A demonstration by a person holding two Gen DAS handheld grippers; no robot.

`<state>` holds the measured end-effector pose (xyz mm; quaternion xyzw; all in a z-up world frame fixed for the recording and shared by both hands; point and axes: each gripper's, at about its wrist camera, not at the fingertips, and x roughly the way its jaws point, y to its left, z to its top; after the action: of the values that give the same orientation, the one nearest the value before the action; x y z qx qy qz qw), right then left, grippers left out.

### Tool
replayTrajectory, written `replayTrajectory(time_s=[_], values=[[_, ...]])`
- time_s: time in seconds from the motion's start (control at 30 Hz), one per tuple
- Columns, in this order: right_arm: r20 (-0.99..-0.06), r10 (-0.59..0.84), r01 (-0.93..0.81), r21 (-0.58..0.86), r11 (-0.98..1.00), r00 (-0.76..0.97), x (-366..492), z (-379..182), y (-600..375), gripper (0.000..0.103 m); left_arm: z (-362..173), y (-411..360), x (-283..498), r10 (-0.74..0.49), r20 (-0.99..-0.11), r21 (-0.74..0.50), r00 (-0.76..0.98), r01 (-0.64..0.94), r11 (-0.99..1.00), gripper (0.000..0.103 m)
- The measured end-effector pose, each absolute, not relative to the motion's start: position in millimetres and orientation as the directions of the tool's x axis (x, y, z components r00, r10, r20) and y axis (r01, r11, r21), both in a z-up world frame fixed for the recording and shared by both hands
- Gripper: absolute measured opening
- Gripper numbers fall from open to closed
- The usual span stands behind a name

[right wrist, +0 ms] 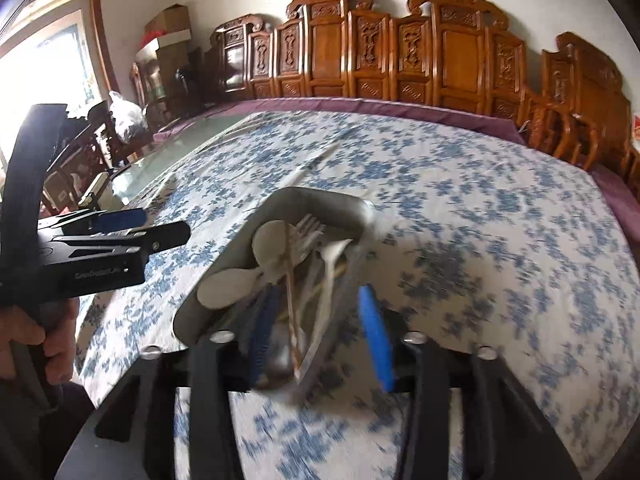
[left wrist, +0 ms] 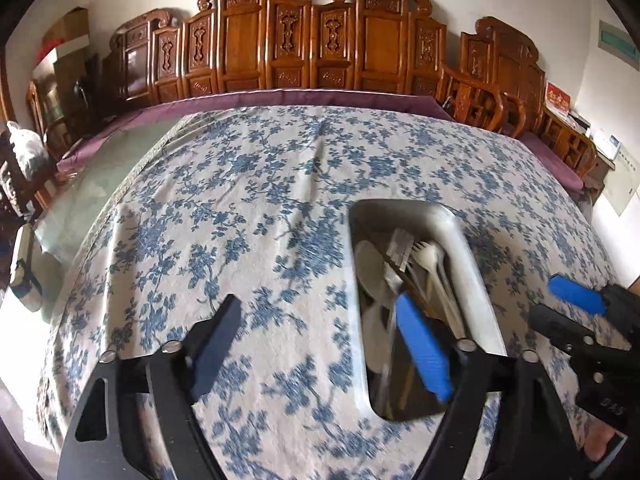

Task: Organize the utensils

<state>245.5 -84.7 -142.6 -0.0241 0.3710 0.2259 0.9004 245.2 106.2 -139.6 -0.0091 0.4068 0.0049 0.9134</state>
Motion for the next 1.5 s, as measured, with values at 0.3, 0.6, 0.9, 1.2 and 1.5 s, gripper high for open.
replayTrajectory(time_s=[0.3, 0.6, 0.9, 1.2, 1.5], values=[[-0.652, 0.335, -0.353, 0.109, 0.929, 0.680, 202, -115, -129, 0.096, -127, 60, 200, -0.012, -0.756, 0.012, 0.655, 0.031, 0.999, 0.093], [-0.637, 0.274, -0.273, 0.102, 0.957, 0.721, 152, -93, -168, 0.100, -106, 19, 148, -0.016, -0.746, 0.028, 0.665, 0.056, 0.998, 0.095], [-0.600, 0.235, -0.215, 0.107, 0.971, 0.765, 108, -72, -201, 0.100, -69, -3, 109, -0.047, -0.708, 0.019, 0.705, 0.086, 0.996, 0.095], [-0.535, 0.215, -0.191, 0.100, 0.976, 0.817, 75, -36, -215, 0.100, -30, -14, 76, -0.026, -0.650, 0.038, 0.759, 0.067, 0.997, 0.095], [-0.433, 0.207, -0.194, 0.075, 0.978, 0.877, 44, 8, -216, 0.100, 7, -19, 50, -0.031, -0.577, 0.031, 0.816, 0.060, 0.998, 0.095]])
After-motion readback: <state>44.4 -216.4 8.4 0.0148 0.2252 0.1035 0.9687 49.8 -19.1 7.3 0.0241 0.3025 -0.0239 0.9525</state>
